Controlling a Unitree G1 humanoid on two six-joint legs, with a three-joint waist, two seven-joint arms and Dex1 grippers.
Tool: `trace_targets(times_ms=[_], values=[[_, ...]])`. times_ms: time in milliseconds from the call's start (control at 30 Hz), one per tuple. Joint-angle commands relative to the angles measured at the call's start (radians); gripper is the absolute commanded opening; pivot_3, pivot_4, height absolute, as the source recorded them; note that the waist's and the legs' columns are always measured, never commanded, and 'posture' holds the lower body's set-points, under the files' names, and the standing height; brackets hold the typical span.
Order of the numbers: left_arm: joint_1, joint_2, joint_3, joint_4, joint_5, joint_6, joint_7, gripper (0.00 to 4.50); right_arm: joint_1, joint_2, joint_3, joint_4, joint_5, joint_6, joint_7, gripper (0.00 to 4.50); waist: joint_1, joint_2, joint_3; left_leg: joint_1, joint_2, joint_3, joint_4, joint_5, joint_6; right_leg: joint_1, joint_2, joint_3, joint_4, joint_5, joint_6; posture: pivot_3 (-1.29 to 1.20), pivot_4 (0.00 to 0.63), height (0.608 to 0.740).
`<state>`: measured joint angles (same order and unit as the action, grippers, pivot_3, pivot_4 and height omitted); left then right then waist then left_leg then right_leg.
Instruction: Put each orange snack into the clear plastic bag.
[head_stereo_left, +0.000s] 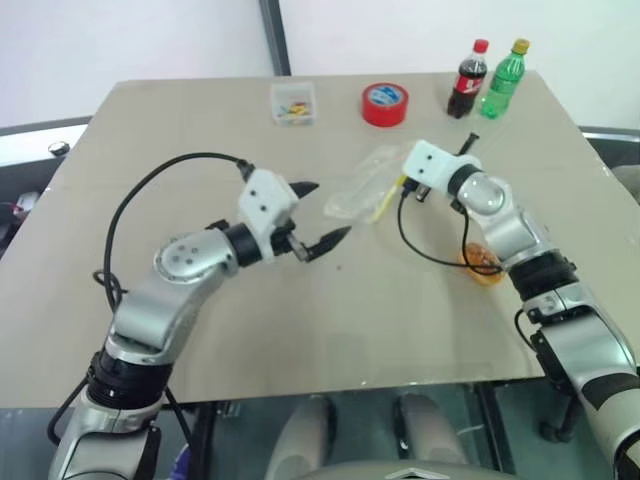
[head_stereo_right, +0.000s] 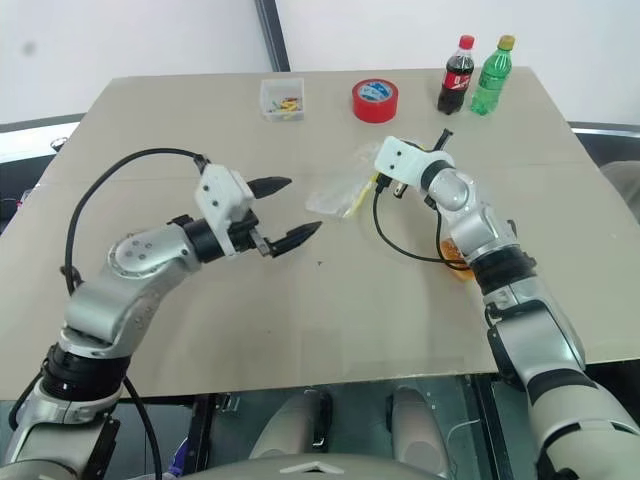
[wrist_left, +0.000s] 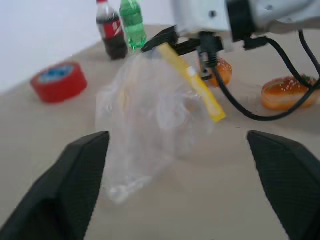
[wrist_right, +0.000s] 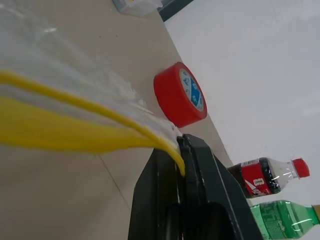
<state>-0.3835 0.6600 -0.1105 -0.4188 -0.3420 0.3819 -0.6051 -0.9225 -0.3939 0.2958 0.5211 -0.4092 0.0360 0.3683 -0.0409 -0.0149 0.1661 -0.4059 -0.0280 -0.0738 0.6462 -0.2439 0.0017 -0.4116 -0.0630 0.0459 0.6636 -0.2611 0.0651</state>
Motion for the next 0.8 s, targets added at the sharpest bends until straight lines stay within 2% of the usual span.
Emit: trace_targets(times_ms=[33, 167, 400, 700, 800], values=[[-0.006, -0.026, -0.035, -0.028, 0.082, -0.053, 0.014, 4.45, -0.014, 0.02, -0.01, -0.066, 0.01, 0.047, 0.027, 0.0, 0.0, 0.0, 0.0, -0.001, 0.0, 0.0, 0.0, 0.0, 0.0, 0.0, 0.0, 0.0, 0.0, 0.0, 0.0, 0.0, 0.15, 0.74], [-0.01, -0.056, -0.081, -0.016, 0.152, -0.059, 0.015, 4.45, 0.003, 0.044, -0.006, -0.123, 0.009, 0.097, 0.051, 0.0, 0.0, 0.0, 0.0, -0.007, -0.001, -0.002, 0.004, 0.0, 0.001, -0.004, 0.0, -0.003, 0.001, 0.0, 0.0, 0.0, 0.15, 0.74], [-0.037, -0.106, -0.136, 0.04, 0.282, -0.087, 0.038, 4.45, 0.03, 0.066, 0.0, -0.206, 0.003, 0.175, 0.076, 0.0, 0.0, 0.0, 0.0, -0.008, -0.002, -0.003, 0.005, 0.0, 0.001, -0.005, 0.0, -0.004, 0.002, 0.0, 0.0, 0.0, 0.15, 0.74], [-0.035, -0.175, -0.143, 0.069, 0.353, -0.121, 0.047, 4.45, 0.071, 0.086, 0.009, -0.28, -0.007, 0.235, 0.077, 0.0, -0.001, 0.0, 0.0, -0.007, -0.002, -0.003, 0.007, 0.0, 0.001, -0.006, 0.0, -0.004, 0.005, 0.0, 0.0, 0.0, 0.15, 0.74], [-0.025, -0.171, -0.14, 0.076, 0.352, -0.128, 0.027, 3.77, 0.087, 0.093, 0.003, -0.294, -0.006, 0.254, 0.07, 0.0, -0.001, 0.0, 0.0, -0.007, -0.002, -0.003, 0.008, 0.0, 0.001, -0.006, 0.0, -0.003, 0.006, 0.0, 0.0, 0.0, 0.15, 0.74]])
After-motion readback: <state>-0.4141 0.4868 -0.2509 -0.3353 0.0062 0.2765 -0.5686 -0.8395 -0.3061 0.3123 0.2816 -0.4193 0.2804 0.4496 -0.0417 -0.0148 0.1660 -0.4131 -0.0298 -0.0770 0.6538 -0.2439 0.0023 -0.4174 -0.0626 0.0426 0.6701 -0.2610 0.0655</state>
